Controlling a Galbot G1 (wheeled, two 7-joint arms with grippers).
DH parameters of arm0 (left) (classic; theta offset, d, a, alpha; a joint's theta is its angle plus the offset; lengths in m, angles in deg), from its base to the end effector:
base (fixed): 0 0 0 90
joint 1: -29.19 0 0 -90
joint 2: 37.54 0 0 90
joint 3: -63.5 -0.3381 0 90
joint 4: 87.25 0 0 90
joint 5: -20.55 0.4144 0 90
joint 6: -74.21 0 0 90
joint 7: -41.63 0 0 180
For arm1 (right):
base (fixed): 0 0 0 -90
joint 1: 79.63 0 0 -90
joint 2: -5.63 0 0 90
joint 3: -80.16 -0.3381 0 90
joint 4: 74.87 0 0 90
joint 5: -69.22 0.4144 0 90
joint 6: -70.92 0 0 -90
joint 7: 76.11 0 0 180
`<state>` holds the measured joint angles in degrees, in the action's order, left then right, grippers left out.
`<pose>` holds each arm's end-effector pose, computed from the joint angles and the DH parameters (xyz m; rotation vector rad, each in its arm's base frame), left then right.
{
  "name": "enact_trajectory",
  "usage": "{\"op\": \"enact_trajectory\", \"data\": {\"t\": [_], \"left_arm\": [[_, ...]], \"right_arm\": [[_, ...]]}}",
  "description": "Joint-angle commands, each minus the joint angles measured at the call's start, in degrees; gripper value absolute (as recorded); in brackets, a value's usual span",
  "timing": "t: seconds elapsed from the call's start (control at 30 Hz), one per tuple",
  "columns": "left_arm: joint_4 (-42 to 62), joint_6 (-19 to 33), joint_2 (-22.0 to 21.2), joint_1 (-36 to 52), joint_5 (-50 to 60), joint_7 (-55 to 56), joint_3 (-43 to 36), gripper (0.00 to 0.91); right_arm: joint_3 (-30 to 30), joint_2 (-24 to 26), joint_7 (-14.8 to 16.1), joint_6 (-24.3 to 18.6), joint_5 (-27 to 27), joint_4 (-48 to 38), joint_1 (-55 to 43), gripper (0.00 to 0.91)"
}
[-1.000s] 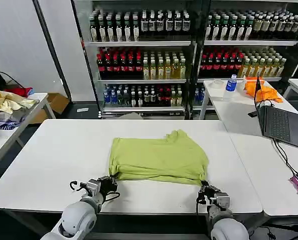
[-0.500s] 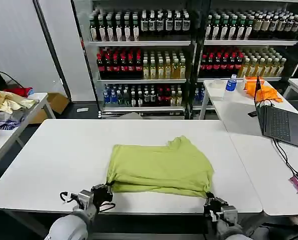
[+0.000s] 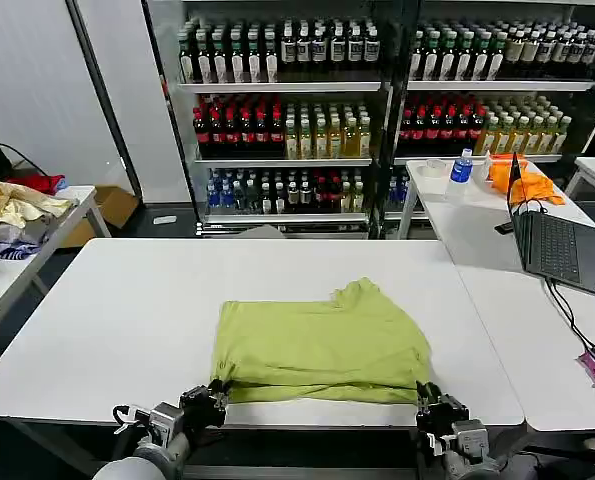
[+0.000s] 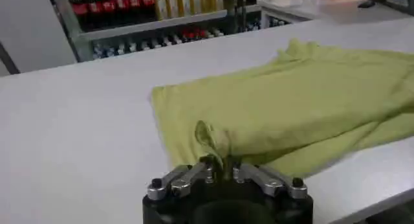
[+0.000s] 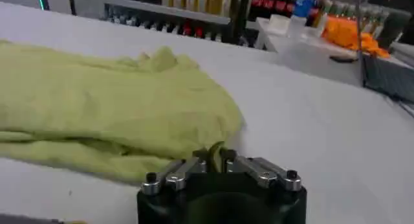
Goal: Fold and organize the clothes.
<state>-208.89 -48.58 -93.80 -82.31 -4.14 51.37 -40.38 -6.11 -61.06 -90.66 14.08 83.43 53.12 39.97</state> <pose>0.2647 -0.0033 -0.2627 -0.3999 -2.5541 -0.2385 0.2416 -0.0133 -0.2346 0.0249 -2.6722 0.2700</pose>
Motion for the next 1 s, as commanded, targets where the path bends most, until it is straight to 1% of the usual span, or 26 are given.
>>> {"op": "enact_trajectory", "data": {"t": [0.03,0.1,0.2,0.33,0.4,0.47,0.5,0.53,0.6,0.67,0.7,0.87,1.0], "left_arm": [[-0.6,-0.1,0.9,1.6,-0.3,0.0,1.3,0.907],[-0.9,-0.1,1.2,2.0,-0.9,0.1,1.9,0.907],[-0.5,0.0,2.0,3.4,-1.8,0.3,2.3,0.907],[2.7,0.4,1.9,9.0,-4.1,2.0,1.4,0.907],[5.6,0.1,1.2,12.9,-6.5,2.8,0.2,0.907],[8.3,0.0,0.6,15.5,-7.4,3.1,-1.0,0.907],[10.1,-0.2,0.1,18.0,-8.1,3.2,-2.0,0.907],[11.1,-0.2,-0.2,19.0,-8.4,3.3,-2.4,0.907],[14.0,-0.2,-0.9,23.8,-8.8,3.3,-4.3,0.907],[16.6,-0.2,-1.2,26.5,-9.9,3.4,-5.3,0.907],[19.2,-0.2,-1.7,29.1,-10.4,3.6,-6.3,0.907],[26.3,-0.2,-3.4,35.0,-10.3,3.6,-9.6,0.907],[30.8,-0.3,-5.2,38.6,-9.8,3.9,-11.7,0.907]], "right_arm": [[-0.8,0.4,0.0,-0.2,-0.1,1.9,-1.1,0.907],[-1.3,0.6,0.2,-0.8,0.6,2.6,-1.5,0.907],[-1.4,1.0,-0.4,-1.3,2.2,2.7,-3.7,0.907],[0.6,1.3,-2.0,-0.8,4.7,-2.0,-11.7,0.907],[2.8,1.1,-3.3,0.0,7.3,-6.7,-17.4,0.907],[4.1,0.9,-3.9,0.0,8.5,-9.9,-21.4,0.907],[5.1,0.7,-4.6,0.0,10.4,-13.1,-23.9,0.907],[5.6,0.6,-4.7,0.0,11.0,-13.9,-25.6,0.907],[7.2,0.4,-5.3,0.1,13.5,-19.3,-30.7,0.907],[8.2,0.1,-5.5,0.1,15.0,-22.4,-34.5,0.907],[9.1,-0.3,-5.7,0.1,15.6,-25.5,-37.1,0.907],[11.7,-1.9,-5.9,0.0,16.3,-34.6,-44.6,0.907],[14.0,-3.6,-5.9,0.0,16.5,-42.4,-48.4,0.907]]}}
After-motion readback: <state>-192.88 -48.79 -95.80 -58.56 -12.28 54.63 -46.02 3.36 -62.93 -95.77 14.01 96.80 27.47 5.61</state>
